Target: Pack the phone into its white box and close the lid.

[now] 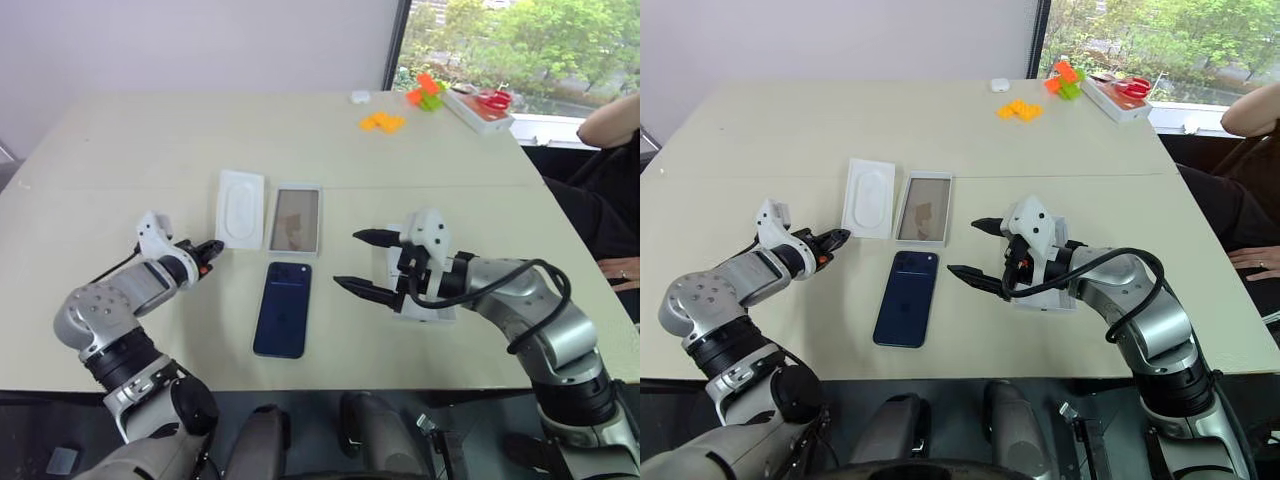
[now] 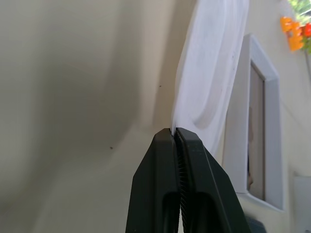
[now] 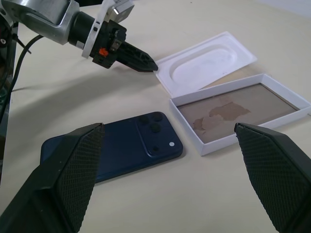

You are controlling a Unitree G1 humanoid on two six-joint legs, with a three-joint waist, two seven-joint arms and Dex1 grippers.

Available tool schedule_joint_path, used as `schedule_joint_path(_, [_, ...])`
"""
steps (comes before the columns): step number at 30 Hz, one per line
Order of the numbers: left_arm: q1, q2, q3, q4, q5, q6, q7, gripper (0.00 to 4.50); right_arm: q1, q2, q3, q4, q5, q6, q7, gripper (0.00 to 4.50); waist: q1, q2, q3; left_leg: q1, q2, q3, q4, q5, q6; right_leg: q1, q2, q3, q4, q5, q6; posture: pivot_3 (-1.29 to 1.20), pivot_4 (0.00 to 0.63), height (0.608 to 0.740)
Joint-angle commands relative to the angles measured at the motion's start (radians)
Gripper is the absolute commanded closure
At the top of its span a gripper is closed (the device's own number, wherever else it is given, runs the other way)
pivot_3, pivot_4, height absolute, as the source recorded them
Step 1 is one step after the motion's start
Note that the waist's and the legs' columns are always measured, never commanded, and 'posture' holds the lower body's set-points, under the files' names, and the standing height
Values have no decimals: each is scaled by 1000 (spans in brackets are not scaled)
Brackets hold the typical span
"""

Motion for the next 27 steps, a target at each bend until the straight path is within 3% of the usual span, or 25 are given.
schedule_joint_path(1, [11, -8, 46, -78, -68, -25, -11, 4488, -12, -10, -3, -48, 14, -2, 1, 0, -1, 0, 0, 0, 0, 0, 0, 0, 0, 0, 0, 0, 0, 0, 0, 0, 150, 732])
schedule_joint_path(7, [34, -48, 82, -205, -221, 65, -16, 4488, -28, -21, -7, -38, 16, 0, 9, 0, 1, -1, 1, 0, 0, 0, 0, 0, 0, 0, 0, 0, 0, 0, 1, 0, 150, 732])
schedule_joint_path(12, [-6, -159, 98, -265, -280, 135, 66, 4488, -36, -23, -2, -30, 14, -4, 13, 0, 5, -2, 1, -1, 0, 0, 0, 0, 0, 0, -1, 0, -1, -2, 3, 0, 150, 732])
schedule_joint_path(17, [-63, -365, 92, -341, -173, 154, 285, 4488, -43, -25, 4, -24, 7, -6, 17, 0, 2, -3, 2, -2, -1, 0, 0, 0, 0, 0, 0, 0, -1, -2, 4, 0, 150, 732])
schedule_joint_path(27, [-130, -464, 101, -333, -168, 165, 458, 4488, -48, -36, 11, -19, 6, -7, 22, 0, 2, -3, 2, 1, 0, 0, -2, 0, 0, 1, 2, 1, -1, -3, 4, 0, 150, 732])
